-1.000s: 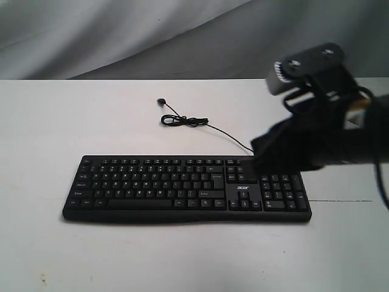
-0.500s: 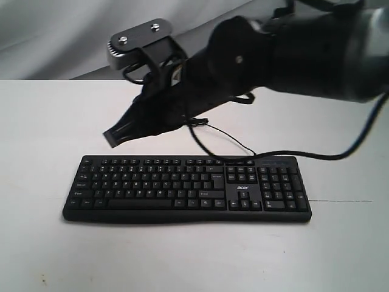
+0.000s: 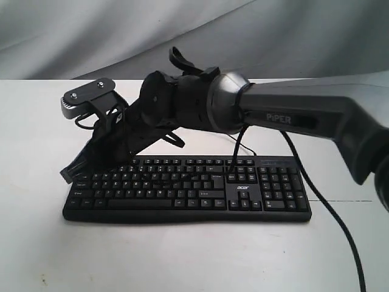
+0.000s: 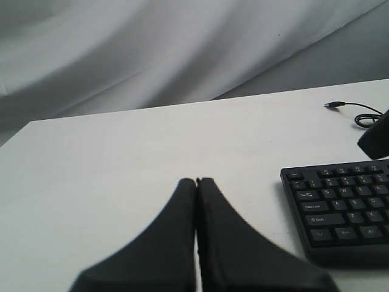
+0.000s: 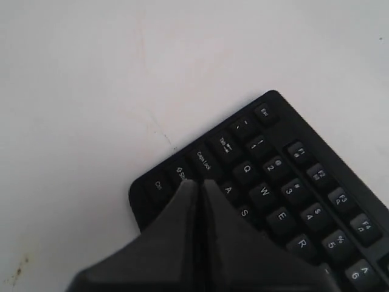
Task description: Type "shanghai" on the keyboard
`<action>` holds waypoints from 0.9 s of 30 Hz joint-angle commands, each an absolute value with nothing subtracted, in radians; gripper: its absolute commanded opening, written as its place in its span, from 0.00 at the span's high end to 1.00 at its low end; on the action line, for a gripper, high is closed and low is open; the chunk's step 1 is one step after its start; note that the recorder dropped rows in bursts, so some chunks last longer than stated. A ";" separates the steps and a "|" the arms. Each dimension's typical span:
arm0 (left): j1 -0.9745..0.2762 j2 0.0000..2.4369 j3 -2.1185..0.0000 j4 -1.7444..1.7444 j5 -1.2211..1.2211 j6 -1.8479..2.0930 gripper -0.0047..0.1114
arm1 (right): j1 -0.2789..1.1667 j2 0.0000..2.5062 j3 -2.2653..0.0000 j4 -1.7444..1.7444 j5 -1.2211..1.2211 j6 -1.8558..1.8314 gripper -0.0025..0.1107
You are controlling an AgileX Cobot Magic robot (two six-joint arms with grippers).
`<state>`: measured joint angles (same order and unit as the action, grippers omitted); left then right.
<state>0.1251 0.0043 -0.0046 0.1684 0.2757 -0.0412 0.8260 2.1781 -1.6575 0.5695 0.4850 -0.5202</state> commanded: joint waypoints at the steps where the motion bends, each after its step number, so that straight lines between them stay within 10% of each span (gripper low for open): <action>1: 0.118 0.000 0.000 0.167 0.266 -0.046 0.96 | 0.831 2.205 -1.666 0.555 0.421 -0.552 0.98; 27: 0.118 0.000 0.000 0.167 0.266 -0.046 0.96 | 0.875 2.311 -1.666 0.403 0.255 -0.737 0.98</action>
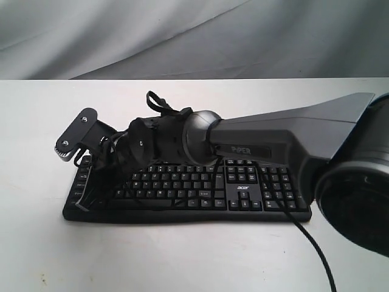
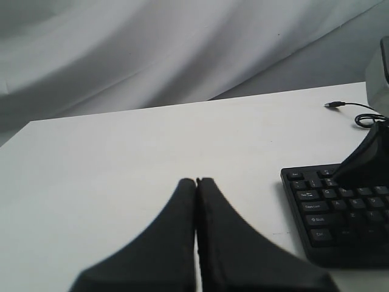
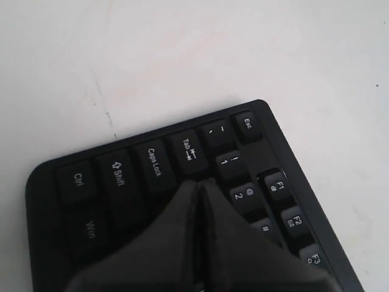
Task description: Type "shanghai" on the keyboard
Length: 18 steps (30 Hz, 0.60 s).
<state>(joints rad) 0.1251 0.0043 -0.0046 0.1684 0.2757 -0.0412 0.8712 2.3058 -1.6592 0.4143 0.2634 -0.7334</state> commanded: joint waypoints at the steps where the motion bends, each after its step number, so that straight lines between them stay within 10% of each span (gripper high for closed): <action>1: 0.118 0.000 0.000 0.167 0.266 -0.046 0.96 | 0.875 2.311 -1.666 0.394 0.255 -0.737 0.98; 18: 0.118 0.000 0.000 0.167 0.266 -0.046 0.96 | 0.873 2.311 -1.666 0.340 0.307 -0.732 0.98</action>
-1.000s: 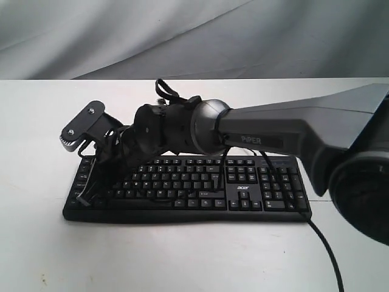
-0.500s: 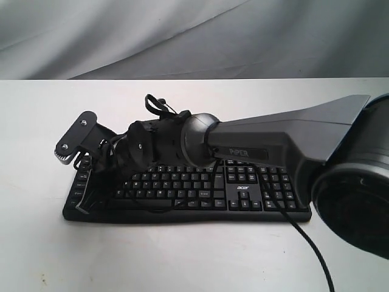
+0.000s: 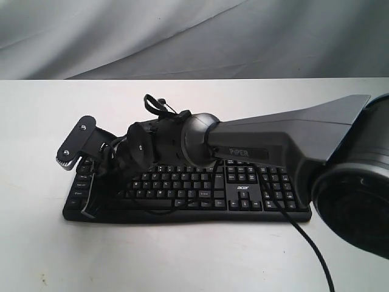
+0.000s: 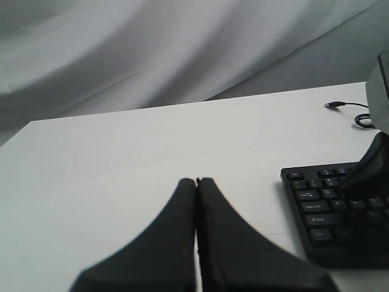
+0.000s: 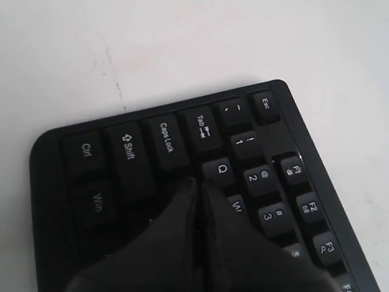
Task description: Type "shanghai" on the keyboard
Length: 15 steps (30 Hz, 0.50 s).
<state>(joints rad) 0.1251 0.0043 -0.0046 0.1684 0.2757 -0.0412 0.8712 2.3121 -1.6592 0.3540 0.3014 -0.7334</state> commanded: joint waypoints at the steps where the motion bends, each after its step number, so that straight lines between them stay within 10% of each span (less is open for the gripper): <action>1: 0.118 0.000 0.000 0.167 0.266 -0.046 0.96 | 0.873 2.311 -1.666 0.340 0.307 -0.732 0.98; 15: 0.118 0.000 0.000 0.167 0.266 -0.046 0.96 | 0.870 2.345 -1.659 0.321 0.301 -0.730 0.98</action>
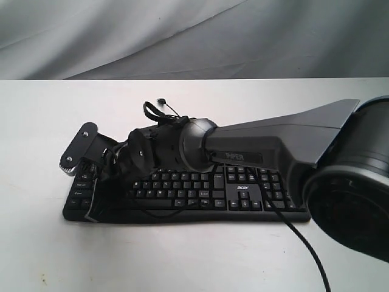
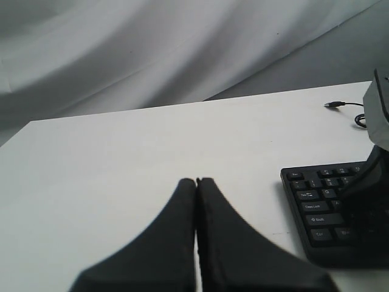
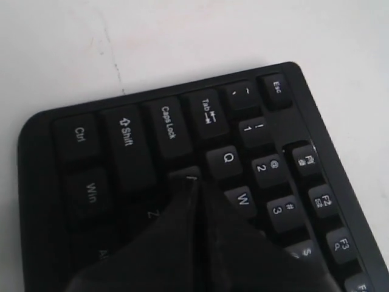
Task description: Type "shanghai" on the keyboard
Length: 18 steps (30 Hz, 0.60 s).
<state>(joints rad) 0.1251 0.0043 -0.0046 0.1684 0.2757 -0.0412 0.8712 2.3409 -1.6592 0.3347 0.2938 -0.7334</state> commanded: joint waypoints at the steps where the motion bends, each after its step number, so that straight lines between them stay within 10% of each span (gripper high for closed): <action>1: 0.118 0.000 0.000 0.167 0.266 -0.046 0.96 | 0.870 2.345 -1.661 0.321 0.302 -0.730 0.98; 18: 0.118 0.000 0.000 0.167 0.266 -0.046 0.96 | 0.810 2.095 -1.382 0.313 0.203 -0.707 0.98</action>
<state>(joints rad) 0.1251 0.0043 -0.0046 0.1684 0.2757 -0.0412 0.8300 2.1622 -1.4743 0.3198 0.2540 -0.7110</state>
